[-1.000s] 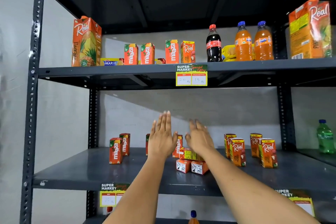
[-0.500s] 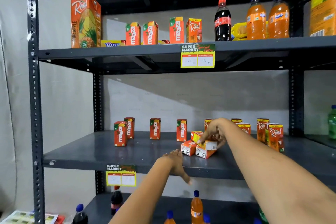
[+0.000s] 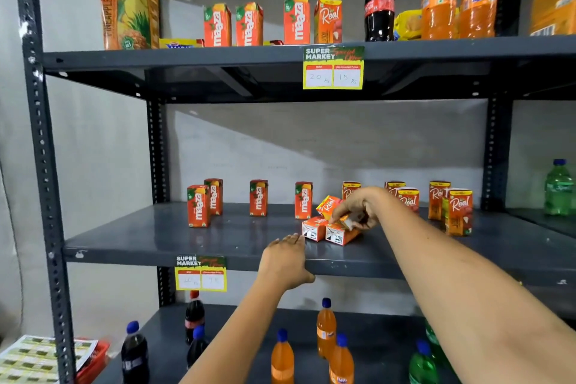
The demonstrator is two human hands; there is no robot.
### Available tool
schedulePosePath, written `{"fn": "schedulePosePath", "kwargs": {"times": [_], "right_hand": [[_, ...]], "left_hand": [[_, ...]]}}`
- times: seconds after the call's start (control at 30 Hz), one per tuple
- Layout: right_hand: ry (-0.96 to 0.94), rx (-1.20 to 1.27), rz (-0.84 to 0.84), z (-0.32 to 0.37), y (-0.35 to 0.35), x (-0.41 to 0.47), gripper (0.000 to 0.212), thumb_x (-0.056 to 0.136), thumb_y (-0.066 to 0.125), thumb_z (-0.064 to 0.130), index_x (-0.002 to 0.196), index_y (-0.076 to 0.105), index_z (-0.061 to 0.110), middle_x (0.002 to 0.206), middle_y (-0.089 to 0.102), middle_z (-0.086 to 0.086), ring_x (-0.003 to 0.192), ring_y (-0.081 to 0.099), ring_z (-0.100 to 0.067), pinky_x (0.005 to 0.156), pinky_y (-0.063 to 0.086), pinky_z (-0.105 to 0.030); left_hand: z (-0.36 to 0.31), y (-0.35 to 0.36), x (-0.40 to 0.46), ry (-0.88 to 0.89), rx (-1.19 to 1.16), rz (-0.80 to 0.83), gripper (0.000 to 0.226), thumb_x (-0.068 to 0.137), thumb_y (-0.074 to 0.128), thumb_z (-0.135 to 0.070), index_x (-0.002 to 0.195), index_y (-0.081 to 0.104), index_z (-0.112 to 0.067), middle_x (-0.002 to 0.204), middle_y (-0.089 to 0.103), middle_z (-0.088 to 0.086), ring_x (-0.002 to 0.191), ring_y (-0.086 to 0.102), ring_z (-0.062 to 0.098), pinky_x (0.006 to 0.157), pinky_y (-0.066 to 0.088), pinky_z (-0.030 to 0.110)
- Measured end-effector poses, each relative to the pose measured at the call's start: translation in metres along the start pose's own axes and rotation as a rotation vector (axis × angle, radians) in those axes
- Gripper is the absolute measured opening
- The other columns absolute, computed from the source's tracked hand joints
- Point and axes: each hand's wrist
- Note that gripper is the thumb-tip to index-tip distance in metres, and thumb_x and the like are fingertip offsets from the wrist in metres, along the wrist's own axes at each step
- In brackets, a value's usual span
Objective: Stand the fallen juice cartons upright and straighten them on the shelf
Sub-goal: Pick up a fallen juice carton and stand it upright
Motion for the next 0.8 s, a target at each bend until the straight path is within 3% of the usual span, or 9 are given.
{"fn": "schedulePosePath", "kwargs": {"times": [0.07, 0.17, 0.27, 0.33, 0.47, 0.53, 0.6, 0.67, 0.8], "right_hand": [[-0.047, 0.122, -0.006, -0.009, 0.003, -0.002, 0.023, 0.076, 0.075, 0.007, 0.084, 0.054, 0.005, 0.084, 0.055, -0.012, 0.066, 0.058, -0.018, 0.047, 0.053, -0.021], [-0.202, 0.473, 0.01, -0.028, 0.007, 0.003, 0.023, 0.077, 0.075, 0.011, 0.091, 0.057, 0.004, 0.08, 0.063, -0.013, 0.062, 0.062, -0.016, 0.041, 0.049, -0.016], [-0.435, 1.045, 0.135, -0.048, 0.009, 0.012, 0.035, 0.086, 0.067, 0.029, 0.111, 0.058, 0.006, 0.099, 0.066, -0.016, 0.081, 0.064, -0.023, 0.062, 0.054, -0.025], [-0.496, 1.267, 0.297, -0.06, 0.014, 0.016, 0.042, 0.093, 0.054, 0.035, 0.124, 0.055, 0.008, 0.114, 0.065, -0.02, 0.097, 0.063, -0.029, 0.075, 0.052, -0.031], [-0.521, 1.289, 0.423, -0.07, 0.026, 0.025, 0.058, 0.085, 0.063, 0.028, 0.137, 0.045, 0.009, 0.127, 0.06, -0.022, 0.113, 0.06, -0.035, 0.072, 0.06, -0.038], [-0.554, 1.269, 0.435, -0.07, 0.027, 0.024, 0.082, 0.065, 0.082, 0.027, 0.137, 0.045, 0.01, 0.129, 0.06, -0.02, 0.115, 0.059, -0.035, 0.069, 0.06, -0.039], [-0.593, 1.239, 0.452, -0.072, 0.025, 0.027, 0.104, 0.038, 0.095, 0.03, 0.131, 0.051, 0.012, 0.118, 0.067, -0.017, 0.106, 0.066, -0.033, 0.066, 0.06, -0.039], [-0.619, 1.23, 0.454, -0.075, 0.025, 0.029, 0.11, 0.028, 0.097, 0.032, 0.127, 0.053, 0.013, 0.108, 0.073, -0.015, 0.095, 0.072, -0.032, 0.065, 0.06, -0.04], [-0.642, 1.213, 0.454, -0.077, 0.026, 0.028, 0.111, 0.028, 0.097, 0.033, 0.128, 0.052, 0.013, 0.106, 0.074, -0.013, 0.092, 0.073, -0.031, 0.065, 0.06, -0.04]], "left_hand": [[0.0, 0.0, 0.0, 0.007, -0.002, -0.012, 0.076, 0.077, 0.068, -0.053, 0.139, 0.043, -0.017, 0.143, 0.048, 0.002, 0.123, 0.052, 0.023, 0.1, 0.044, 0.038], [0.001, 0.001, 0.0, 0.01, -0.001, -0.017, 0.076, 0.078, 0.068, -0.053, 0.139, 0.043, -0.017, 0.145, 0.047, 0.002, 0.124, 0.051, 0.023, 0.1, 0.044, 0.037], [0.001, 0.001, 0.001, 0.007, -0.003, -0.029, 0.069, 0.076, 0.069, -0.052, 0.133, 0.048, -0.019, 0.136, 0.054, 0.001, 0.117, 0.056, 0.021, 0.096, 0.047, 0.036], [0.0, 0.001, 0.0, 0.006, 0.004, -0.034, 0.07, 0.075, 0.068, -0.052, 0.134, 0.048, -0.019, 0.137, 0.054, 0.0, 0.117, 0.055, 0.021, 0.095, 0.047, 0.035], [0.001, 0.002, 0.001, 0.007, -0.003, -0.041, 0.068, 0.076, 0.068, -0.052, 0.132, 0.049, -0.019, 0.134, 0.056, 0.0, 0.114, 0.056, 0.02, 0.093, 0.048, 0.035], [0.001, 0.003, 0.001, 0.007, -0.002, -0.036, 0.071, 0.077, 0.068, -0.053, 0.135, 0.046, -0.02, 0.138, 0.053, 0.0, 0.118, 0.055, 0.02, 0.095, 0.048, 0.035], [0.001, 0.004, 0.001, 0.01, 0.007, -0.031, 0.077, 0.078, 0.067, -0.053, 0.141, 0.041, -0.019, 0.146, 0.046, 0.0, 0.125, 0.05, 0.021, 0.099, 0.046, 0.036], [0.002, 0.004, 0.0, 0.004, 0.012, -0.041, 0.078, 0.078, 0.067, -0.054, 0.143, 0.039, -0.02, 0.147, 0.044, -0.001, 0.126, 0.05, 0.021, 0.1, 0.045, 0.036], [0.001, 0.006, 0.0, -0.004, 0.012, -0.054, 0.08, 0.078, 0.066, -0.054, 0.145, 0.036, -0.021, 0.15, 0.042, -0.002, 0.128, 0.048, 0.02, 0.1, 0.045, 0.036]]}}
Point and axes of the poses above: each hand's wrist, its own x-axis towards the middle knuckle, its own y-axis out of the palm, z = x × y
